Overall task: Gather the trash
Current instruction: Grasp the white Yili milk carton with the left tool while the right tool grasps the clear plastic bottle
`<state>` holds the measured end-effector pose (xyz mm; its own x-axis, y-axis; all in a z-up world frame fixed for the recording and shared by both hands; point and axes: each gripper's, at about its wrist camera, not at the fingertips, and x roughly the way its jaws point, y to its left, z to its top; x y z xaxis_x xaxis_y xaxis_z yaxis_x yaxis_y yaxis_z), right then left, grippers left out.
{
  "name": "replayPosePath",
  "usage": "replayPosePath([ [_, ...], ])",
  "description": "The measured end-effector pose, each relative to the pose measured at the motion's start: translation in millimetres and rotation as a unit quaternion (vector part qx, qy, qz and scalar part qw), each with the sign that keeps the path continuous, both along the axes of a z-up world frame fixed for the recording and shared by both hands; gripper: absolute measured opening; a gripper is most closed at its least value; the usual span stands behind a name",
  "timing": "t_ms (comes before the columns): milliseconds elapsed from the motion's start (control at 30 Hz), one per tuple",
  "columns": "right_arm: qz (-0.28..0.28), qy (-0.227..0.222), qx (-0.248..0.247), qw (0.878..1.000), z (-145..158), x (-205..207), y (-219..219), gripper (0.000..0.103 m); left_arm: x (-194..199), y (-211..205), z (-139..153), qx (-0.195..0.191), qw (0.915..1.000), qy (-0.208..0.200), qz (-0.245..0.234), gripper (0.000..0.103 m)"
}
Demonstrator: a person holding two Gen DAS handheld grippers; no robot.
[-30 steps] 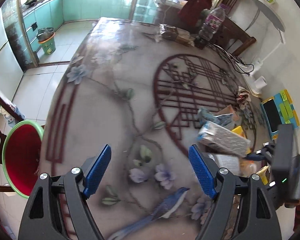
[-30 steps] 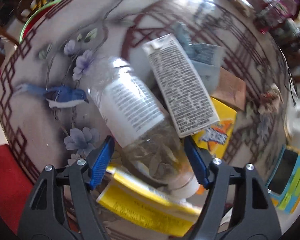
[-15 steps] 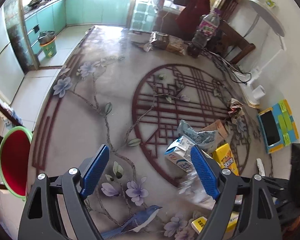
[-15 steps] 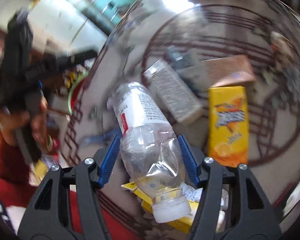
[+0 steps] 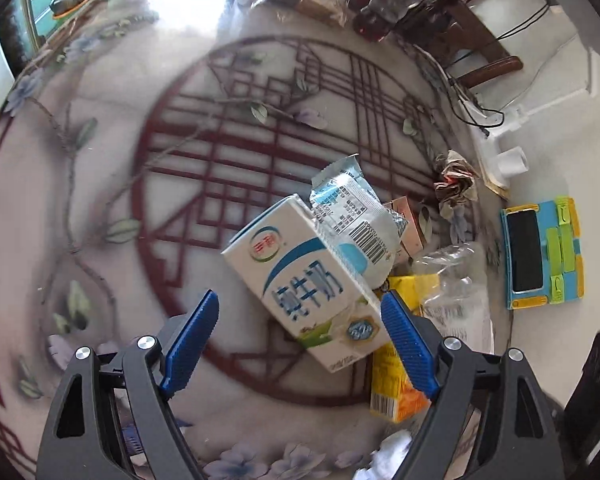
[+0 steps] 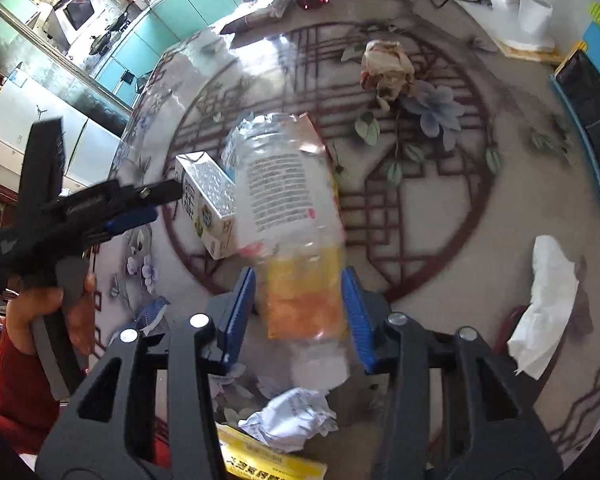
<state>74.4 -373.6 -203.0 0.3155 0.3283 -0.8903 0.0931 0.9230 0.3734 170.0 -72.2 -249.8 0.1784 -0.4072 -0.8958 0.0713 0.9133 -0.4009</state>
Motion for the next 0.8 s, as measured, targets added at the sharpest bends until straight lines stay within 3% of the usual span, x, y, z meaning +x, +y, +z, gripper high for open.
replayPosePath([
  [33,0.003,0.003,0.000,1.000,-2,0,1,0.046,3,-5,-3,-0.001,1.0000,0.004,0.004,0.080],
  [100,0.009,0.006,-0.013,1.000,-8,4,1,0.059,10,-15,-9,0.009,0.9999,0.010,0.006,0.081],
  [133,0.011,0.004,-0.016,1.000,-6,5,2,0.061,13,-19,-14,0.020,0.9997,0.015,0.005,0.086],
  [233,0.019,0.004,-0.016,1.000,-11,9,3,0.062,20,-29,-38,0.045,0.9977,0.051,-0.003,0.085],
  [300,0.019,0.002,-0.023,1.000,-11,12,3,0.064,15,-33,-37,0.045,0.9986,0.028,-0.003,0.088],
  [367,0.017,-0.005,-0.025,1.000,-10,16,4,0.064,11,-35,-40,0.063,0.9977,0.020,-0.016,0.083],
  [433,0.015,-0.014,-0.026,0.999,-7,19,3,0.064,5,-35,-35,0.081,0.9965,0.004,-0.023,0.059],
  [600,0.019,-0.018,-0.029,0.999,-6,30,10,0.064,3,-16,-31,0.042,0.9988,0.016,-0.022,0.051],
  [733,0.031,-0.019,-0.032,0.999,-8,35,19,0.064,-6,-1,-18,0.035,0.9991,-0.004,-0.022,0.049],
  [800,0.035,-0.019,-0.042,0.998,-9,36,22,0.055,-14,7,-6,0.030,0.9990,-0.020,-0.026,0.049],
])
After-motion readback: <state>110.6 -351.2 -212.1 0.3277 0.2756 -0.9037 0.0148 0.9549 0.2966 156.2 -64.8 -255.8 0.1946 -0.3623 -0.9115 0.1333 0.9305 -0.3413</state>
